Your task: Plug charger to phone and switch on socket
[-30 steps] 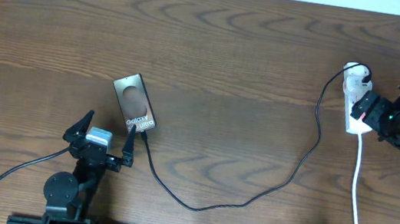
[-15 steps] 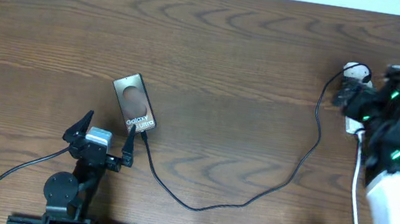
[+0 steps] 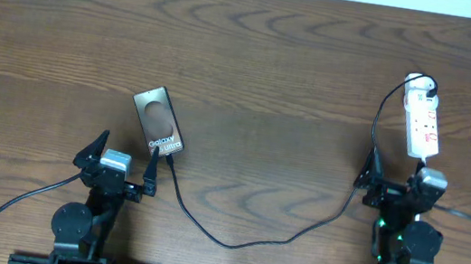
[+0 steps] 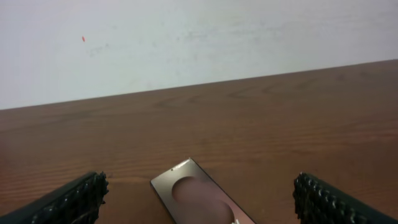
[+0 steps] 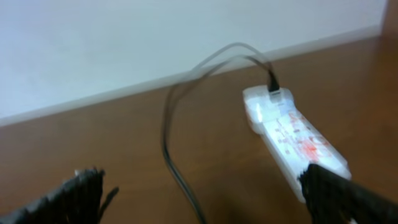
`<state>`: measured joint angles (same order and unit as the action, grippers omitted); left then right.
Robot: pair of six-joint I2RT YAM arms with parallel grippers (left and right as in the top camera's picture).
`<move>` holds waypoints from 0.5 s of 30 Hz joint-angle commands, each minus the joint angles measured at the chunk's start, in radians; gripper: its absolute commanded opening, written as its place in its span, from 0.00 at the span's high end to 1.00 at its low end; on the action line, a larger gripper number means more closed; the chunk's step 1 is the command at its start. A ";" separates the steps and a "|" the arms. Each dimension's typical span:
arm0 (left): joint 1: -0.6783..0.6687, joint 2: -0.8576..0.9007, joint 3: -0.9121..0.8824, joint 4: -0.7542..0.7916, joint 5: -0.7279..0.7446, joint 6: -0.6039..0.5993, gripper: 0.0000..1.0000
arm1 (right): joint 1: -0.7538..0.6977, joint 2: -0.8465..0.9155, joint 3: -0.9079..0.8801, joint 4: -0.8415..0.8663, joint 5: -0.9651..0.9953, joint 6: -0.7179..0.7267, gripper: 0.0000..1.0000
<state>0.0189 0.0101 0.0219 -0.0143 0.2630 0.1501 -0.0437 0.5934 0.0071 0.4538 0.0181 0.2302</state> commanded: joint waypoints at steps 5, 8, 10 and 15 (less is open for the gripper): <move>0.004 -0.006 -0.018 -0.034 0.009 -0.013 0.02 | 0.005 -0.258 -0.002 -0.300 0.036 -0.053 0.01; 0.004 -0.006 -0.018 -0.034 0.009 -0.013 0.02 | 0.005 -0.381 -0.002 -0.474 0.037 -0.064 0.01; 0.004 -0.006 -0.018 -0.034 0.009 -0.013 0.02 | 0.005 -0.434 -0.002 -0.531 0.035 -0.068 0.01; 0.004 -0.006 -0.018 -0.034 0.009 -0.013 0.02 | 0.005 -0.553 -0.002 -0.526 0.035 -0.109 0.01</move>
<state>0.0189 0.0105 0.0223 -0.0151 0.2630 0.1501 -0.0437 0.0998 0.0067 -0.0666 0.0425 0.1661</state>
